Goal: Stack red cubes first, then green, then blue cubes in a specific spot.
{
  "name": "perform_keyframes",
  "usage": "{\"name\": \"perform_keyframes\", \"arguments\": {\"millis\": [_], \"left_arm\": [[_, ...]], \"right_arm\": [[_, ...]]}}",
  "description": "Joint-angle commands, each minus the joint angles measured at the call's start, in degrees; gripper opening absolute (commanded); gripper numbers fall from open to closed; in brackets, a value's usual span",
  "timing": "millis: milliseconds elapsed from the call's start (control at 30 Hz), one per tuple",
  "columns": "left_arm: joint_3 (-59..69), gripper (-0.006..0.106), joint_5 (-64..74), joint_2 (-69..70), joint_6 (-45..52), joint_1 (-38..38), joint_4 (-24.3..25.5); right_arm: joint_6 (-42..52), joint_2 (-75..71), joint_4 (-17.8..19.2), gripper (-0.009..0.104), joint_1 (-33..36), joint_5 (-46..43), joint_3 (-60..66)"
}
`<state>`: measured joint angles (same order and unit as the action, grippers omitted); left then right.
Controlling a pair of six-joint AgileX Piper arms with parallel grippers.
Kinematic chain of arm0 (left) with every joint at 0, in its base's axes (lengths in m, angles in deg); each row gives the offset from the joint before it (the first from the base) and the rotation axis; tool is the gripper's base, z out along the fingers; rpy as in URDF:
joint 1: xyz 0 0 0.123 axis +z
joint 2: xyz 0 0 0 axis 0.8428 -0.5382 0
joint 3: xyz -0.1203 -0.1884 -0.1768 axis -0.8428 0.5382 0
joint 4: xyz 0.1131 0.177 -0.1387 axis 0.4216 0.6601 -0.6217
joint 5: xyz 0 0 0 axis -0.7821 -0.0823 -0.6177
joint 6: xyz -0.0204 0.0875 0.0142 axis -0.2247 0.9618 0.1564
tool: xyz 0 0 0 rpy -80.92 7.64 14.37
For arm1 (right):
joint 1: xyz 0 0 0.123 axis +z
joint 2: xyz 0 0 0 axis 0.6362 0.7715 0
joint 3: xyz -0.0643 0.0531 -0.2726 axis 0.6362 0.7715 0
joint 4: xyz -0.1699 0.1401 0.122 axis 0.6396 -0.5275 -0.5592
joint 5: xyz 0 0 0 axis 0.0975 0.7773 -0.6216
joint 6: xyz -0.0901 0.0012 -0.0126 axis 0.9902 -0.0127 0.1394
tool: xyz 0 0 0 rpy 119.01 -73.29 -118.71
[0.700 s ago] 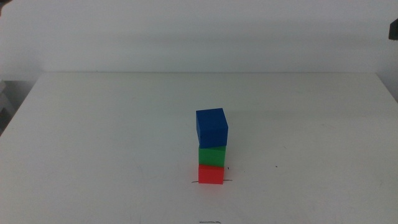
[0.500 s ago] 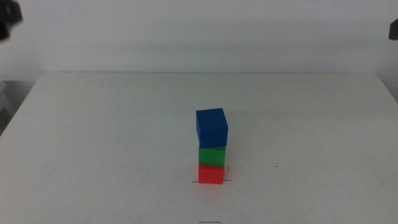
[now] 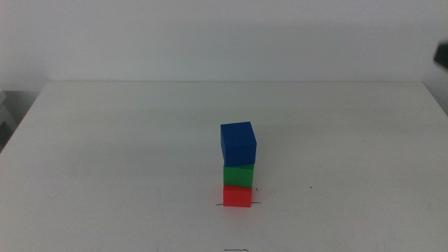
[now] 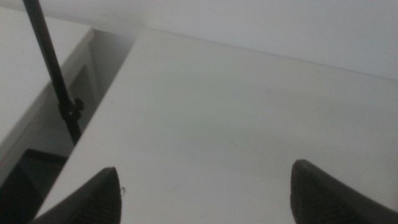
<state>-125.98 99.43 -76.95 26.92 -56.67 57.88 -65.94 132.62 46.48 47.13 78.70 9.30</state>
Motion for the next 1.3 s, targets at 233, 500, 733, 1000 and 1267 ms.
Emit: {"name": "perform_keyframes", "arguments": {"millis": [233,500,733,1000,1267], "left_arm": [[12.36,0.093,-6.73,19.08,-0.72,-2.42,-2.52],[24.85,0.093,-22.98,30.23,-0.72,-2.42,-5.05],[32.78,0.093,-25.09,30.86,-0.72,-2.42,-4.9],[38.02,0.093,-25.55,31.49,-0.72,-2.42,-4.47],[37.96,0.093,-25.83,32.96,-0.72,-2.42,-4.35]], "right_arm": [[0.73,-27.1,0.9,0.09,-4.68,-7.56,25.41],[0.73,-44.04,-0.14,0.09,-12.66,-7.32,40.97],[0.73,-48.83,0.76,0.09,-12.85,-7.66,48.7],[0.73,-53.4,1.79,0.09,-12.85,-6.56,51.87],[0.73,-53.39,1.55,0.09,-12.85,-6.23,51.87]]}}
